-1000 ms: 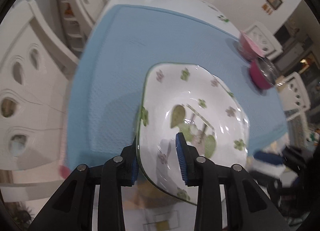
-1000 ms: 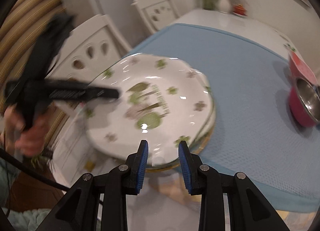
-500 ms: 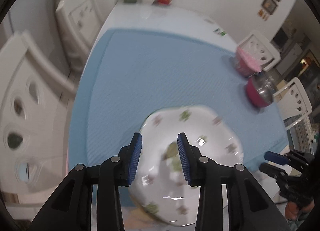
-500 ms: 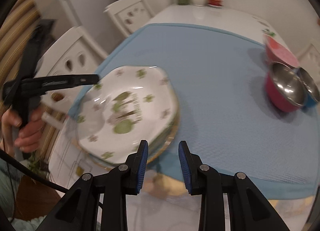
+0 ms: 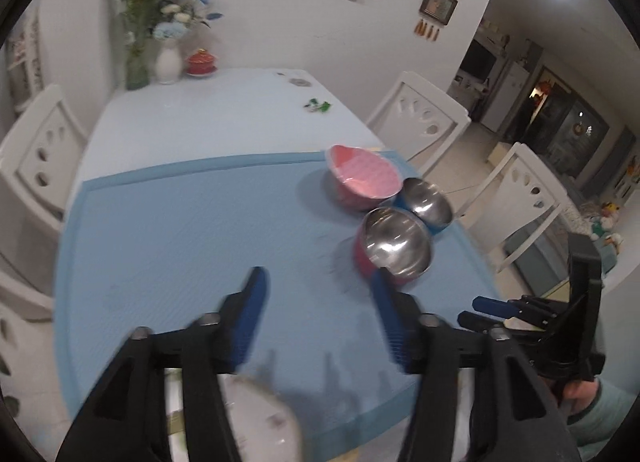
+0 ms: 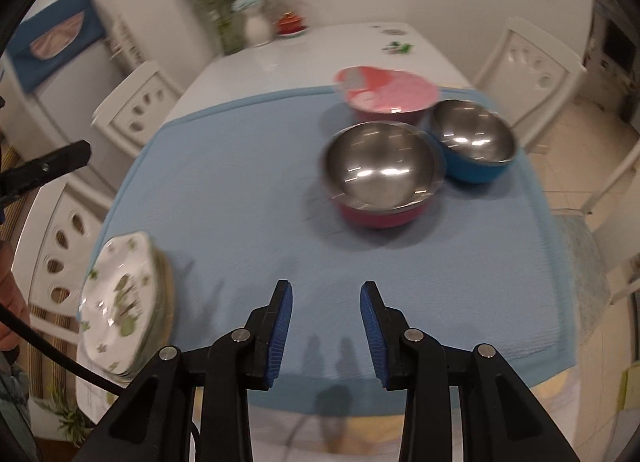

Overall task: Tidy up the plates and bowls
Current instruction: 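Move the right tool back over the bowls on the mat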

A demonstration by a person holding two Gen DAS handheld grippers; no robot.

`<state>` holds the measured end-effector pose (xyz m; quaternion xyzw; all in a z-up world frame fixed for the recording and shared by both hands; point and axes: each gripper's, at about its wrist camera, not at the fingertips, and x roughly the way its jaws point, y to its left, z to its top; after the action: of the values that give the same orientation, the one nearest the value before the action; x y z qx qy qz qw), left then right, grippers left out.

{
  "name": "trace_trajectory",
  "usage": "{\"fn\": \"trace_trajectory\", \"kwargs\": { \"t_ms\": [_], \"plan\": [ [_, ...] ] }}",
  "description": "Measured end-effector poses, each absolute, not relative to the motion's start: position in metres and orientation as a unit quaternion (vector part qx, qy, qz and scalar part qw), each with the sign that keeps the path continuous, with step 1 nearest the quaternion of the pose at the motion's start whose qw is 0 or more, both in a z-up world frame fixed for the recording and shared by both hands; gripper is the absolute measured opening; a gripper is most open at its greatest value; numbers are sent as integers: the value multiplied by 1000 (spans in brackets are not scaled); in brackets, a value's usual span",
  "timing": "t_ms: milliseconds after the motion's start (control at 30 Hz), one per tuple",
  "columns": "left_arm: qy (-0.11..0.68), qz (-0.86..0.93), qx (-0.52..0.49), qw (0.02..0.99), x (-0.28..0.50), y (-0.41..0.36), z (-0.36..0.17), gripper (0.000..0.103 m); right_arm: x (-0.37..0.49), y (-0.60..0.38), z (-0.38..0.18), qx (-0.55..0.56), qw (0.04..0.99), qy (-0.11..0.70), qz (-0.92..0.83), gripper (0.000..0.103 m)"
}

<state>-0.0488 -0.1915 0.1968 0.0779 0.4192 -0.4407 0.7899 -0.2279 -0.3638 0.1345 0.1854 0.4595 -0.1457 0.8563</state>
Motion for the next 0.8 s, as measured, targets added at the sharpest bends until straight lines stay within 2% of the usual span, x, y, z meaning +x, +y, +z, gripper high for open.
{"fn": "trace_trajectory", "kwargs": {
  "t_ms": [67, 100, 400, 667, 733, 800],
  "plan": [
    [425, -445, 74, 785, -51, -212, 196, 64, -233, -386, 138, 192, 857, 452, -155, 50],
    [427, -447, 75, 782, -51, -222, 196, 64, -236, -398, 139, 198, 858, 446, -159, 52],
    [449, -446, 90, 769, -57, -281, 178, 64, -235, -482, 145, 219, 856, 436, -172, 52],
    [469, -428, 81, 768, -41, -299, 163, 64, -210, -523, 152, 203, 864, 431, -161, 52],
    [470, -420, 80, 772, -33, -301, 162, 64, -198, -530, 153, 201, 868, 428, -153, 53],
    [475, -409, 77, 775, -23, -301, 160, 66, -183, -535, 152, 203, 869, 427, -144, 59]
  ]
}}
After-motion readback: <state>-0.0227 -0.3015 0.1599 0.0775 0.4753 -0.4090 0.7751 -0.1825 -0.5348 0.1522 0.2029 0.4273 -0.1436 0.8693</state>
